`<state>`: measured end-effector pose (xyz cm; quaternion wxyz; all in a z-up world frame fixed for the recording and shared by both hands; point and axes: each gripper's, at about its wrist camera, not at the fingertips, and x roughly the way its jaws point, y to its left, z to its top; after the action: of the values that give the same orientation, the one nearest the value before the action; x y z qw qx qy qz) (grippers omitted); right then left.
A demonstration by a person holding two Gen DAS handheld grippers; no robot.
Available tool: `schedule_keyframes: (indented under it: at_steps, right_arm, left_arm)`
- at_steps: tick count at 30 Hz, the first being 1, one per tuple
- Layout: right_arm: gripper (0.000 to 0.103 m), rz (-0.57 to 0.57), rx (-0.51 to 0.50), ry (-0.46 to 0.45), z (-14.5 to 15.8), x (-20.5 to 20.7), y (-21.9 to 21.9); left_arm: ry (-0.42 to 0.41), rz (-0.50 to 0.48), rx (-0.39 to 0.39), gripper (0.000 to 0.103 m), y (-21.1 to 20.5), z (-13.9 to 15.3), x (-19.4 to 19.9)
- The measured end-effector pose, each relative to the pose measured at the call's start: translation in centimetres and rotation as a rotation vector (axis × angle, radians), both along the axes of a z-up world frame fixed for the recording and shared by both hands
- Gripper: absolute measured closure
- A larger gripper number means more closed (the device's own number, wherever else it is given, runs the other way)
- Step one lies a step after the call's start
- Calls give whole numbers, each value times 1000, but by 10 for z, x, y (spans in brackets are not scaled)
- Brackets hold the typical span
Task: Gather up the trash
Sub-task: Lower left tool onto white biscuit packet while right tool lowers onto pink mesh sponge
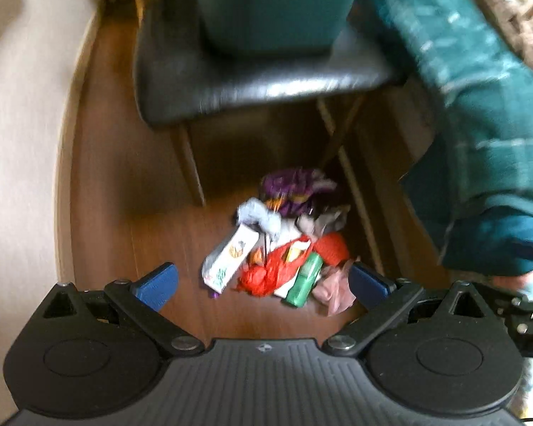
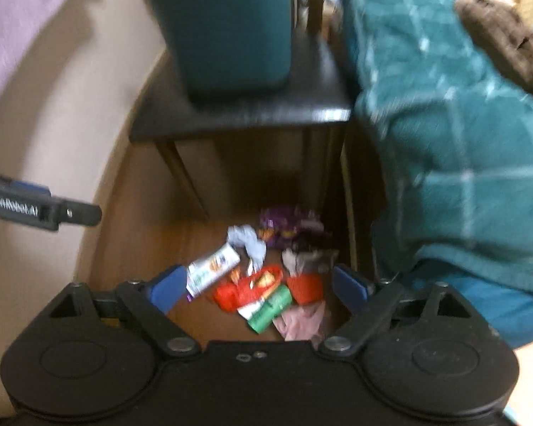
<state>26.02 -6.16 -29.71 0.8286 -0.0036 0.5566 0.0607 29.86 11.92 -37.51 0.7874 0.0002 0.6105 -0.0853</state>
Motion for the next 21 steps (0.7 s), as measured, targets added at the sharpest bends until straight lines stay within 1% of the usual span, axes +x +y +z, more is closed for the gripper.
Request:
schedule_keyframes:
  at_steps: [1,3,5,9,11,13,16,19,21]
  right_arm:
    - [17,8,0,23,-20,3,-4]
    - [17,19,-3,46,-52,2,-6]
    - [17,28,-18,70,-90,5,-13]
    - [17,11,-39,140,-170,7,-26]
    - [17,6,-45,169,-211,7,-32]
    - [17,10,-68,199,-253,7,-37]
    - [18,-20,-82,249,-318,10,-46]
    - [17,-43,-70,296,-369,13,-49]
    - [16,-51,-65,304,-392,11,-51]
  left_arm:
    - [30,19,1,0,-2,-21,6]
    - [50,31,22,0,-5,-57,14]
    - [53,8,57,0,-10,-97,23]
    - [62,-84,142,0,-20,-177,37]
    - [90,-101,159,0,-21,-218,43]
    - [106,-115,194,0,-22,-258,50]
    - [140,-127,216,0,-20,-313,58]
    - [171,-133,228,0,-17,-368,64]
    - [180,-148,252,0,-15,-396,68]
